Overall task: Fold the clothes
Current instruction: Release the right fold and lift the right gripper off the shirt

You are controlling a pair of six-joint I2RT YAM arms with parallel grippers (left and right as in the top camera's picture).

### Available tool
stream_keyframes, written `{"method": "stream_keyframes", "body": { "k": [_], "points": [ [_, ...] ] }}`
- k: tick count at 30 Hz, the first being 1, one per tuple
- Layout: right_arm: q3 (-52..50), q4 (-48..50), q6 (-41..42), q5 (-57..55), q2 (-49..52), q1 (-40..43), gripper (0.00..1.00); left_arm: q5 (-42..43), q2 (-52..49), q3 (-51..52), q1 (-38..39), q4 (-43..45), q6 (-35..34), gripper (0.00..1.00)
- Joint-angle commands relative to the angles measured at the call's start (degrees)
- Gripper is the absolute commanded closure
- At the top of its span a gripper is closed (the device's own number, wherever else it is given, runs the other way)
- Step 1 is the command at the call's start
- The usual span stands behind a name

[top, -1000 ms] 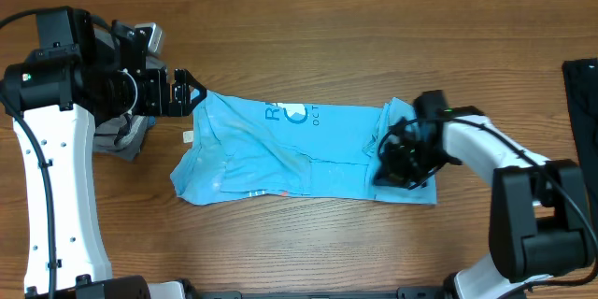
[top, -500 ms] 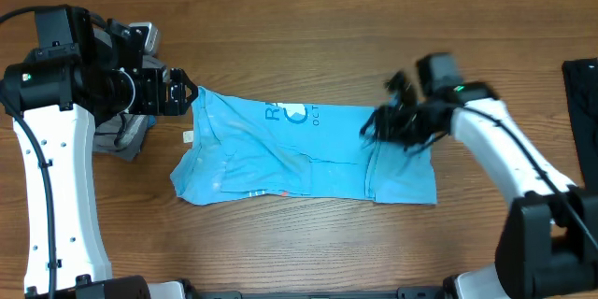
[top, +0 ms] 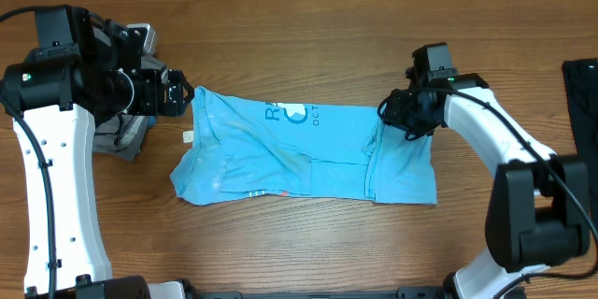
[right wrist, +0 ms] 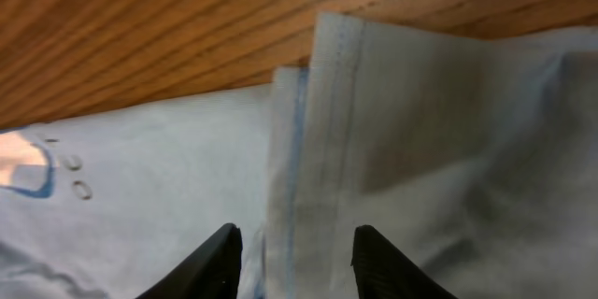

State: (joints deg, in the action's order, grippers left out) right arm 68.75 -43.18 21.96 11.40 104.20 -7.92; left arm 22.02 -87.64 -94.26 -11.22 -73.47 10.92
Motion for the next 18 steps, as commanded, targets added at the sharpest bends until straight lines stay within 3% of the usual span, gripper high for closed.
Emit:
{"method": "stream_keyframes", "body": {
  "k": [1,9,18],
  "points": [
    [0.2,0.9,1.0,-1.1,0.4,-0.3,0.54,-0.2,-0.1,-0.5,0.3,0.2,0.3,0.00],
    [-0.2,1.9,1.0,-1.8,1.9,-2.1,0.51,-0.2,-0.1,-0.5,0.3,0.2,0.2,0.00],
    [-0.2,0.7,3.8,-11.4,2.6,-4.7,0.55,-0.2,-0.1,-0.5,0.3,0.2,0.3,0.00]
  ]
}}
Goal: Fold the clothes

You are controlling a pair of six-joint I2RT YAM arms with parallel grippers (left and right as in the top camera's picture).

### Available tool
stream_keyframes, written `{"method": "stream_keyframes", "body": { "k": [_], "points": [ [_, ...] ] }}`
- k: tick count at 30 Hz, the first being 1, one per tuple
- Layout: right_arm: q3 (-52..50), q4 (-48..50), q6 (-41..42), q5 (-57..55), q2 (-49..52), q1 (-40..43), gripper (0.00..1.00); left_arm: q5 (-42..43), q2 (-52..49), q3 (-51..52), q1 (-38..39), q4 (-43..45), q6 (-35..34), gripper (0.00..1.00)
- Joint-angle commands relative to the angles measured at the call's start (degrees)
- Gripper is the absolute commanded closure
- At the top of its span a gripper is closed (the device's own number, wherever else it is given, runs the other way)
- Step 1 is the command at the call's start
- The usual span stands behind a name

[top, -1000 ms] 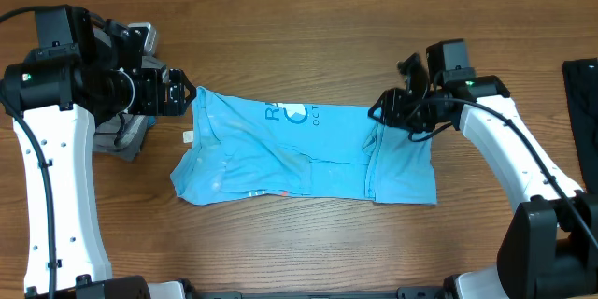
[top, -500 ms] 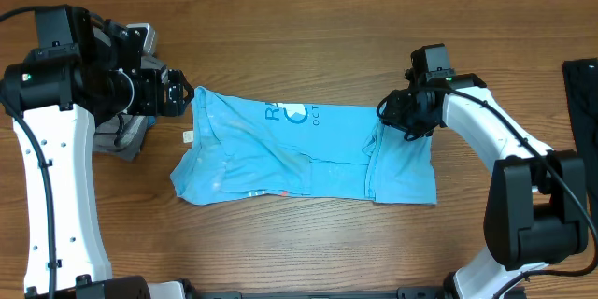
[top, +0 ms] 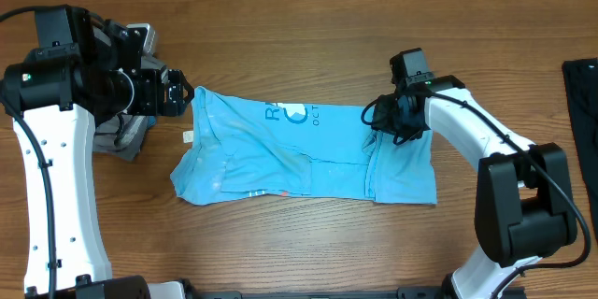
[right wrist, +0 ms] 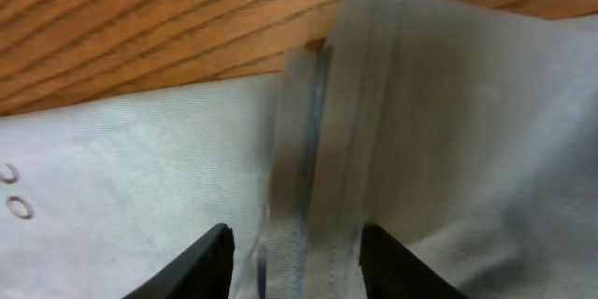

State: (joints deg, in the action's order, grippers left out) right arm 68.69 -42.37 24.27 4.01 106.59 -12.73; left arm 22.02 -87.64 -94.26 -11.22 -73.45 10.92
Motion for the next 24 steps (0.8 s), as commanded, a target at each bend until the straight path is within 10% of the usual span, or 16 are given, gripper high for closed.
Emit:
{"method": "stream_keyframes", "body": {
  "k": [1,9,13,24],
  "points": [
    [-0.1,-0.2,1.5,-4.0,0.3,0.0,0.56,-0.2,-0.1,-0.5,0.3,0.2,0.2,0.00],
    [-0.1,-0.2,1.6,-5.4,0.3,-2.5,0.68,-0.2,-0.1,-0.5,0.3,0.2,0.2,0.00],
    [-0.1,-0.2,1.8,-5.4,0.3,-3.7,0.96,-0.2,-0.1,-0.5,0.3,0.2,0.3,0.00],
    [0.8,-1.8,-2.6,-2.9,0.2,-8.9,0.96,-0.2,-0.1,-0.5,0.3,0.2,0.2,0.00]
  ]
}}
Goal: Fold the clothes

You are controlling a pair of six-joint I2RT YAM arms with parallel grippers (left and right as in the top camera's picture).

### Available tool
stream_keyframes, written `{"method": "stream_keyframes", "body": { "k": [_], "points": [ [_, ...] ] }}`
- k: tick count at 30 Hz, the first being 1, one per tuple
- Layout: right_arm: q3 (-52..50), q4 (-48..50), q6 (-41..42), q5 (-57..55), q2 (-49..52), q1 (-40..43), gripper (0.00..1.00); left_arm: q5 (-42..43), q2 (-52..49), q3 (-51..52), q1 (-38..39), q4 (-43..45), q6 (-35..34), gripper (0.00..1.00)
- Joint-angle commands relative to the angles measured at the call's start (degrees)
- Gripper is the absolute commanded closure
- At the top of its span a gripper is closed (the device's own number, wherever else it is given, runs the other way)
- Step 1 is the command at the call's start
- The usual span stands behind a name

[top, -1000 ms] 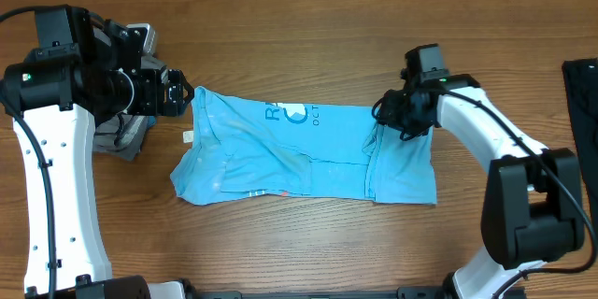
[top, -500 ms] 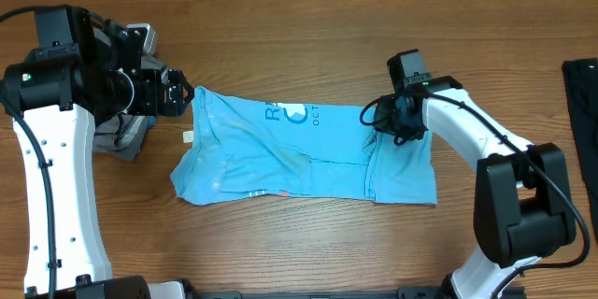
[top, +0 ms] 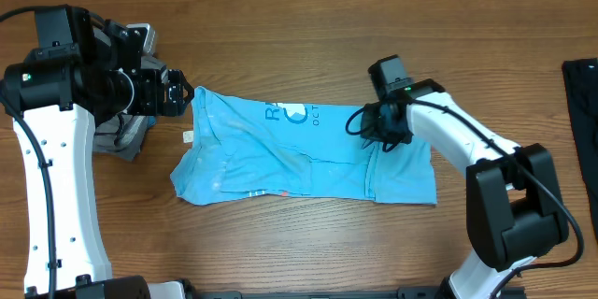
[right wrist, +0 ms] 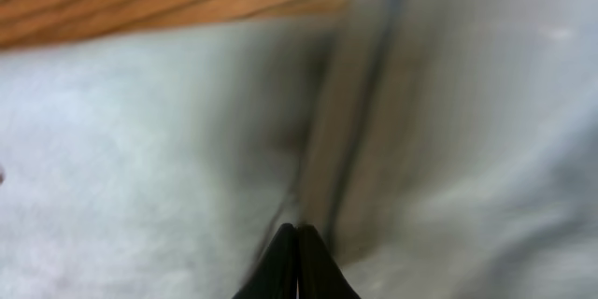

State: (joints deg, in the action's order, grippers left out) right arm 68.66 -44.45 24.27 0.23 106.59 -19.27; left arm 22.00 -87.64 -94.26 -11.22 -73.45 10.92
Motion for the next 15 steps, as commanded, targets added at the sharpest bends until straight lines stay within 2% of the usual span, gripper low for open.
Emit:
{"method": "stream_keyframes", "body": {
  "k": [1,8,12,15],
  "points": [
    [1.0,0.4,-3.1,0.9,0.2,-3.1,0.96,-0.2,-0.1,-0.5,0.3,0.2,0.3,0.00],
    [3.0,0.6,-5.1,-1.6,0.2,-5.4,0.94,-0.2,-0.1,-0.5,0.3,0.2,0.2,0.00],
    [3.6,1.0,-1.1,-9.7,0.2,-3.9,0.55,-0.2,-0.1,-0.5,0.3,0.2,0.3,0.00],
    [3.6,2.4,-0.8,-9.9,0.2,-1.4,0.55,-0.2,-0.1,-0.5,0.3,0.2,0.2,0.00]
  ]
}}
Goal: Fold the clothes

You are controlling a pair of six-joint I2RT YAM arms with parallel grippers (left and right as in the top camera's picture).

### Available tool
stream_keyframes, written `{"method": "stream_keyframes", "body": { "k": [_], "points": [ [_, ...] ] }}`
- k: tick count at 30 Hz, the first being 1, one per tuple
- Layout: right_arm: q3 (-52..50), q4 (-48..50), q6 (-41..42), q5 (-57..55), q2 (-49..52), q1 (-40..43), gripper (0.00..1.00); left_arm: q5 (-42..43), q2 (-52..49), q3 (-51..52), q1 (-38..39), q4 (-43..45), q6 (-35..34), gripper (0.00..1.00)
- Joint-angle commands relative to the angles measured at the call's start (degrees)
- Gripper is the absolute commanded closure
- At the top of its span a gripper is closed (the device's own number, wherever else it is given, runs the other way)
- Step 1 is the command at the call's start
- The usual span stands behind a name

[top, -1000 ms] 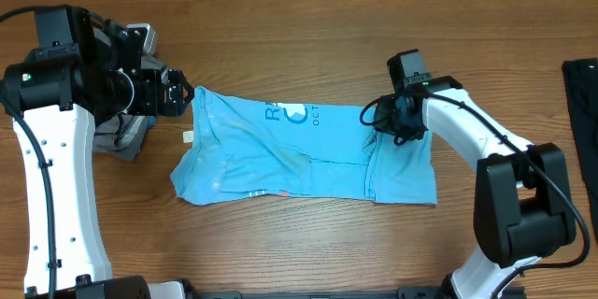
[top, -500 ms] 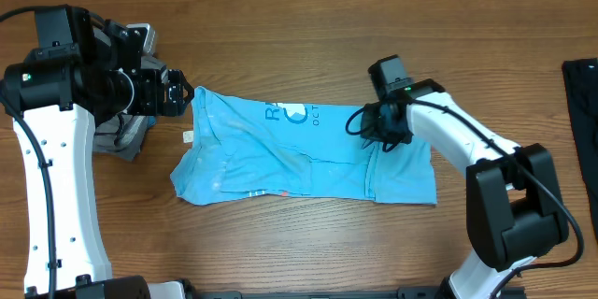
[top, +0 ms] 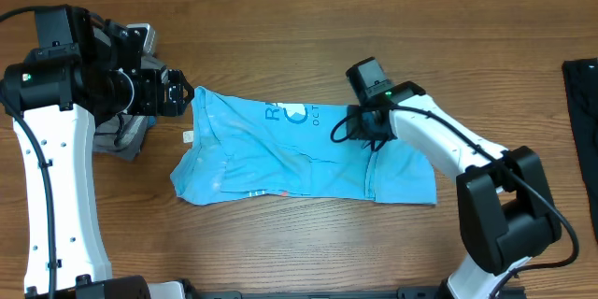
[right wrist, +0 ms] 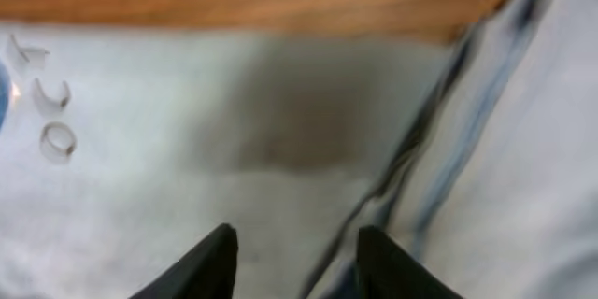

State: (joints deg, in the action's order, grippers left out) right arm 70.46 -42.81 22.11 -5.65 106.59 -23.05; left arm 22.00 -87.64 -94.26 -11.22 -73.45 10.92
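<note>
A light blue T-shirt (top: 271,154) lies flat across the middle of the table, its right part folded over as a flap (top: 404,173). My right gripper (top: 362,132) hangs low over the shirt's upper edge, just left of that flap. In the right wrist view this gripper (right wrist: 295,234) is open, its fingers apart over blurred blue cloth (right wrist: 187,149), with the flap's stitched hem (right wrist: 467,103) to the right. My left gripper (top: 176,93) sits at the shirt's upper left corner; its jaws do not show clearly.
A grey cloth pile (top: 126,135) lies under the left arm at the table's left. A dark garment (top: 581,89) sits at the right edge. A small white tag (top: 188,136) lies beside the shirt's left side. Bare wood table (top: 299,243) surrounds the shirt.
My right gripper was shut at the flap's hem and is now open. It has shifted left, onto the shirt's body near the printed letters. The left arm has not moved.
My right gripper stood open over the folded hem at the shirt's upper right. It was then lower and further left, still open, with the hem between its fingers. After that it was shut at the hem. Now it is open again, further left.
</note>
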Motion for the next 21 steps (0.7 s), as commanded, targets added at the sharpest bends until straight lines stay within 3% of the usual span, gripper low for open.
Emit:
{"method": "stream_keyframes", "body": {
  "k": [1,14,18,21],
  "points": [
    [1.8,0.8,2.2,-4.1,0.2,3.2,0.56,-0.2,-0.1,-0.5,0.3,0.2,0.2,0.00],
    [1.9,0.1,4.1,-3.7,5.0,5.4,0.59,-0.2,-0.1,-0.5,0.3,0.2,0.2,0.00],
    [2.9,-1.6,4.1,-3.8,4.5,5.5,0.94,-0.2,-0.1,-0.5,0.3,0.2,0.2,0.00],
    [5.4,-4.5,3.2,-4.5,3.4,5.4,0.96,-0.2,-0.1,-0.5,0.3,0.2,0.2,0.00]
  ]
}}
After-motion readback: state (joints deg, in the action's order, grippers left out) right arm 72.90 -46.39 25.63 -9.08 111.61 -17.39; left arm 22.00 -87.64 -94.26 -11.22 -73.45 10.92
